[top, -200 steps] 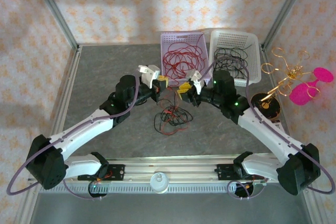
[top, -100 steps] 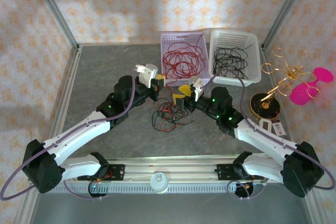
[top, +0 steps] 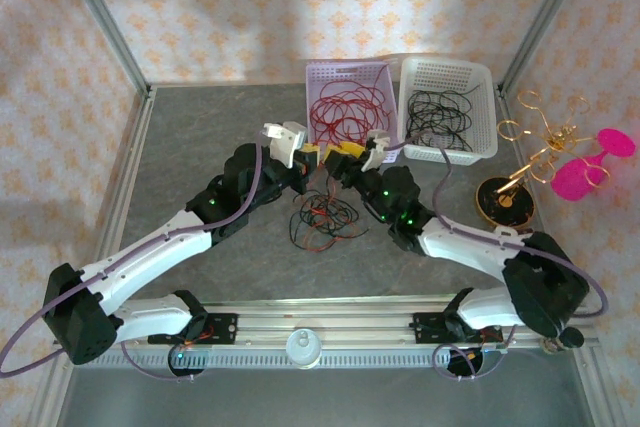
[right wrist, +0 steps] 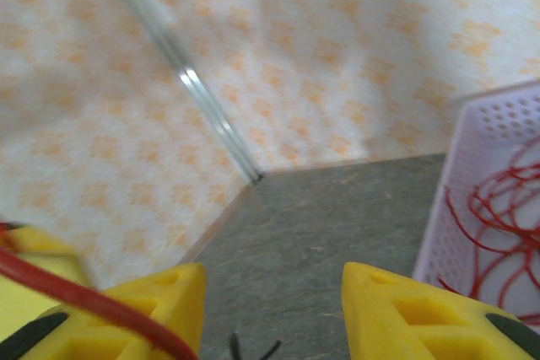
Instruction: Untangle the cables
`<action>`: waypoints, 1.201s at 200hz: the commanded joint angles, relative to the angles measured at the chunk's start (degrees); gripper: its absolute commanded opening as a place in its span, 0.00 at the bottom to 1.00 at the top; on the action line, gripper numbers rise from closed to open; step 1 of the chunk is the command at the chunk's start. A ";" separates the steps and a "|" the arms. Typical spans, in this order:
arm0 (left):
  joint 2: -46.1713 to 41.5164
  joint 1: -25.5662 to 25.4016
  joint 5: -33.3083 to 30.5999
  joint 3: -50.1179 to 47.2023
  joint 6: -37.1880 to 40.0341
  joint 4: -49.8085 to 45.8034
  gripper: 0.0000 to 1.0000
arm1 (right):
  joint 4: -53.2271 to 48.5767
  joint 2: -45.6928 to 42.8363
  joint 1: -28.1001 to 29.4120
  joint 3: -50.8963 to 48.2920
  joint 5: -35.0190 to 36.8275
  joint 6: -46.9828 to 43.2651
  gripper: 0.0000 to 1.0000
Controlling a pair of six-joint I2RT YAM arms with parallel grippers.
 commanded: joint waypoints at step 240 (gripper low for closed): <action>-9.67 -1.55 0.12 24.55 -2.13 -9.53 0.00 | -3.24 17.16 0.37 -5.28 8.21 -3.15 0.49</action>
